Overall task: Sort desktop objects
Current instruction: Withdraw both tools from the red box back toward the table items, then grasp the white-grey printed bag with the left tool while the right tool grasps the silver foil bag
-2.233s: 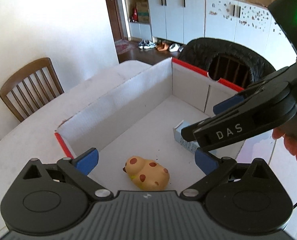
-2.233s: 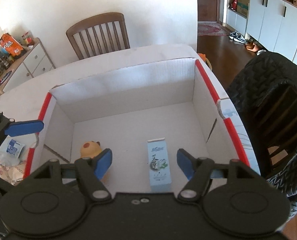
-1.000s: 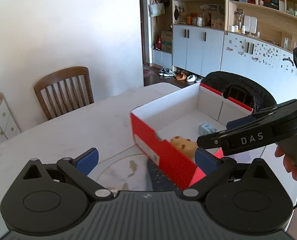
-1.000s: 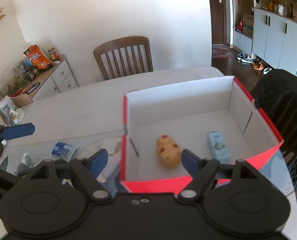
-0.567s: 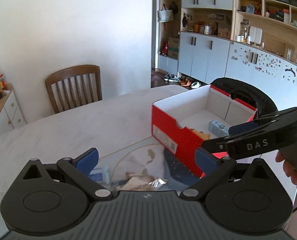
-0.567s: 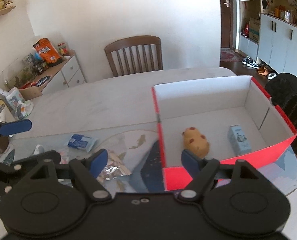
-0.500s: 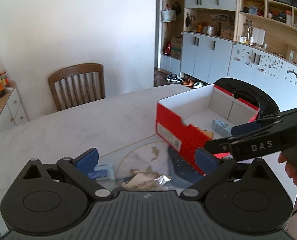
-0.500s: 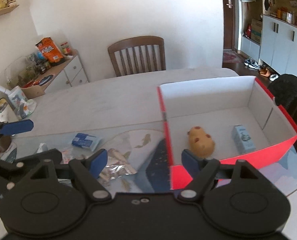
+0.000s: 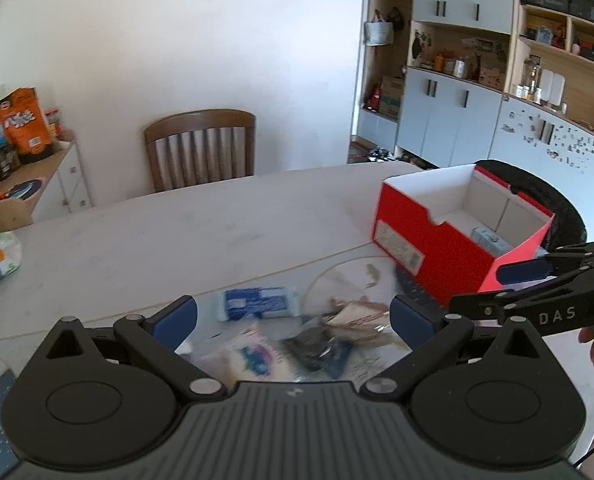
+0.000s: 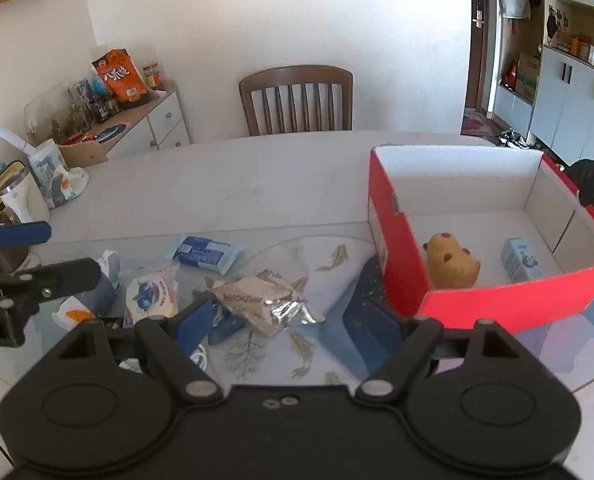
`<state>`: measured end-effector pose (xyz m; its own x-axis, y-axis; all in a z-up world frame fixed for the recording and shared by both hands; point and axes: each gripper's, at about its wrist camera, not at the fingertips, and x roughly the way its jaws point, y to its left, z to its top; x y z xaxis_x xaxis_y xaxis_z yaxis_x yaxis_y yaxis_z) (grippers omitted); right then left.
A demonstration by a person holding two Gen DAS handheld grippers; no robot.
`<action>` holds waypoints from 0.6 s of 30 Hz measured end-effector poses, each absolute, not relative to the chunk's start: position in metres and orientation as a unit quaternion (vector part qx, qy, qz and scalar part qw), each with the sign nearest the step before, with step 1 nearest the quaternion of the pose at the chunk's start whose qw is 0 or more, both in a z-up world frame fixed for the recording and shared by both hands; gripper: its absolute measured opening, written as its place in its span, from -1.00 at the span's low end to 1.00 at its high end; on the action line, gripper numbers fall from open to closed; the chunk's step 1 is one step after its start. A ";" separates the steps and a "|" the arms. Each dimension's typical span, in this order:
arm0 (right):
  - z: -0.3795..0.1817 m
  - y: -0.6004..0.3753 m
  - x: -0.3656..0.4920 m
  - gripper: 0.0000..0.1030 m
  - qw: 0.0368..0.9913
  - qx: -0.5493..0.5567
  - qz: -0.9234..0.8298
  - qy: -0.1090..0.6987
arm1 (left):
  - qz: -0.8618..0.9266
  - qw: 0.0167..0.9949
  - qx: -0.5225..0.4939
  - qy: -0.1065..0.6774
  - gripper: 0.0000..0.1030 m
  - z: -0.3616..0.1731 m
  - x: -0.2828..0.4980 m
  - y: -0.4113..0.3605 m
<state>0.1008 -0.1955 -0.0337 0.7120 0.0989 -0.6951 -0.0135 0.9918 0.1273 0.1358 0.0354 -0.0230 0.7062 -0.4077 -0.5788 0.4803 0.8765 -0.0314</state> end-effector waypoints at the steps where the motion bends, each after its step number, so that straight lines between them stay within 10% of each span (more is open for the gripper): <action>1: -0.035 -0.193 0.101 0.62 0.923 0.056 0.030 0.379 | -0.237 0.922 0.059 0.300 1.00 -0.025 0.136 0.040; 18: -0.065 -0.164 0.106 0.62 0.916 0.021 0.024 0.399 | -0.199 0.914 0.034 0.353 1.00 -0.080 0.126 0.103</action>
<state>0.1065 -0.1645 -0.0648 0.6801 0.0601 -0.7307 -0.0261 0.9980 0.0578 0.1263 0.1030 -0.0799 0.6717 -0.3395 -0.6585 0.3870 0.9187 -0.0789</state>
